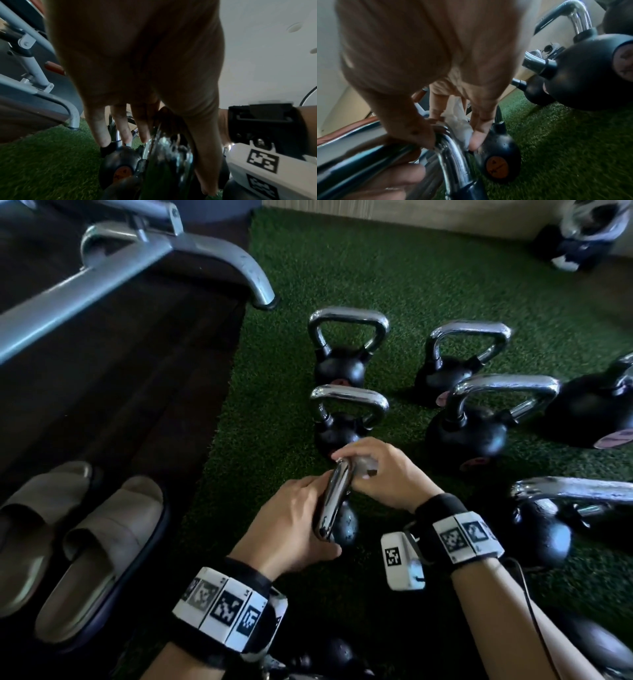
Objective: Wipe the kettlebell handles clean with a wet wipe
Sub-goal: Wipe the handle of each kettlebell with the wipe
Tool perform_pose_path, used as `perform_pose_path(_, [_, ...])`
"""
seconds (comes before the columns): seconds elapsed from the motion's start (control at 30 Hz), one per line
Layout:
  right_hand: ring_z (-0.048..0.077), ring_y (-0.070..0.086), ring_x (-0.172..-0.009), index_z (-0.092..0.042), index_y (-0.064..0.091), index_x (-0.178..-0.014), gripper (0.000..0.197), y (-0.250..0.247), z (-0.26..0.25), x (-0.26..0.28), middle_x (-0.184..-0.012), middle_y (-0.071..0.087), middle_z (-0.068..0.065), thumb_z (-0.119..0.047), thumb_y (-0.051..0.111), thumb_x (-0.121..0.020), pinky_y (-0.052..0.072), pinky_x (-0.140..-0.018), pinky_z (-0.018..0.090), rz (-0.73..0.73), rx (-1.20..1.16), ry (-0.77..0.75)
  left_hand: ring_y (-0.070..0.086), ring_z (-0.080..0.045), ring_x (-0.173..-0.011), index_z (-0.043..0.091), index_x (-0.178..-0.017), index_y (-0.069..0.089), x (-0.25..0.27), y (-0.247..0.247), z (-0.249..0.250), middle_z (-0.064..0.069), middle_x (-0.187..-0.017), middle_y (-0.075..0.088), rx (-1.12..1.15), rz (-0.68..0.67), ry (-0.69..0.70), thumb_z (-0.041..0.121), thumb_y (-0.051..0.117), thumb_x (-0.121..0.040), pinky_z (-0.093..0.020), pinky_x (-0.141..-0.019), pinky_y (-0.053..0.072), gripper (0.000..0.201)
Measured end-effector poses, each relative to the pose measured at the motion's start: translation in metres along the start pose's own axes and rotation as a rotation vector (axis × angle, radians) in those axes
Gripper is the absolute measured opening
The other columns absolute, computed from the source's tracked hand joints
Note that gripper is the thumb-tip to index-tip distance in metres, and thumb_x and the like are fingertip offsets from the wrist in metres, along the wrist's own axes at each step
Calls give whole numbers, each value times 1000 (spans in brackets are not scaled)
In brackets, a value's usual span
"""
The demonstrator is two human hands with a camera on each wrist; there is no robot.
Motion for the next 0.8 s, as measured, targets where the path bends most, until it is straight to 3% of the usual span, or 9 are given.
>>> perform_pose_path(0.13, [11, 67, -100, -24, 80, -106, 33, -17, 2, 20, -105, 69, -5, -25, 78, -73, 54, -91, 30, 103, 56, -35, 51, -11, -128, 44, -150, 35, -10, 4, -11, 20, -141, 50, -104, -187, -40, 43, 96, -56, -40, -104, 49, 112])
perform_pose_path(0.2, [15, 67, -96, -23, 80, -105, 33, -23, 9, 37, -101, 67, -2, -22, 86, -72, 53, -88, 27, 181, 103, -13, 50, -8, -130, 52, -149, 35, -16, -5, -13, 26, -148, 42, -234, -240, -52, 43, 96, -55, -39, -101, 50, 112])
perform_pose_path(0.3, [9, 64, -85, -19, 81, -105, 41, -27, 17, 67, -93, 64, -7, -19, 96, -66, 42, -81, 2, 329, 171, 29, 59, -3, -103, 56, -128, 57, -27, -31, -21, 25, -121, 56, -348, -190, -110, 49, 96, -51, -27, -73, 43, 87])
perform_pose_path(0.4, [9, 65, -79, -16, 82, -99, 39, -22, 16, 90, -90, 67, -5, -20, 98, -63, 43, -77, 3, 415, 140, 41, 60, -3, -81, 45, -91, 69, -30, -40, -45, 20, -90, 62, -262, -121, -236, 58, 95, -49, -25, -59, 38, 51])
perform_pose_path(0.5, [9, 66, -80, -16, 82, -99, 38, -18, 15, 93, -91, 67, -8, -21, 97, -64, 45, -77, 6, 423, 130, 67, 56, 0, -75, 40, -75, 66, -26, -37, -50, 17, -80, 58, -157, -69, -235, 57, 95, -52, -27, -61, 41, 40])
perform_pose_path(0.6, [1, 65, -85, -21, 82, -102, 43, -23, 16, 87, -94, 68, -13, -22, 98, -62, 48, -81, 12, 345, 101, 82, 60, 4, -79, 45, -88, 69, -22, -33, -58, 19, -86, 60, -106, -95, -240, 47, 96, -58, -27, -66, 48, 41])
perform_pose_path(0.67, [-5, 65, -92, -30, 81, -105, 47, -33, 9, 83, -99, 68, -18, -18, 97, -62, 50, -85, 14, 265, 80, 43, 64, 5, -90, 55, -103, 67, -21, -30, -73, 22, -97, 64, -93, -215, -272, 26, 93, -68, -26, -74, 54, 53])
perform_pose_path(0.73, [-6, 66, -102, -34, 79, -111, 47, -49, 0, 79, -107, 70, -21, -11, 90, -71, 50, -88, 12, 226, 4, 1, 65, 7, -93, 56, -109, 68, -27, -35, -87, 25, -99, 69, -85, -279, -285, 4, 77, -79, -18, -74, 54, 61])
perform_pose_path(0.8, [-4, 68, -107, -36, 76, -117, 43, -66, -5, 71, -115, 71, -23, -10, 83, -83, 51, -90, 11, 253, -144, 3, 67, 7, -90, 50, -111, 71, -41, -47, -99, 24, -97, 72, -84, -228, -307, -1, 66, -87, -13, -69, 53, 56])
Point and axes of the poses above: each hand's wrist, its own x-axis away from the middle knuckle, its own y-axis out of the palm, z = x × y, the point moved 9 cm from there along -x, towards the middle knuckle
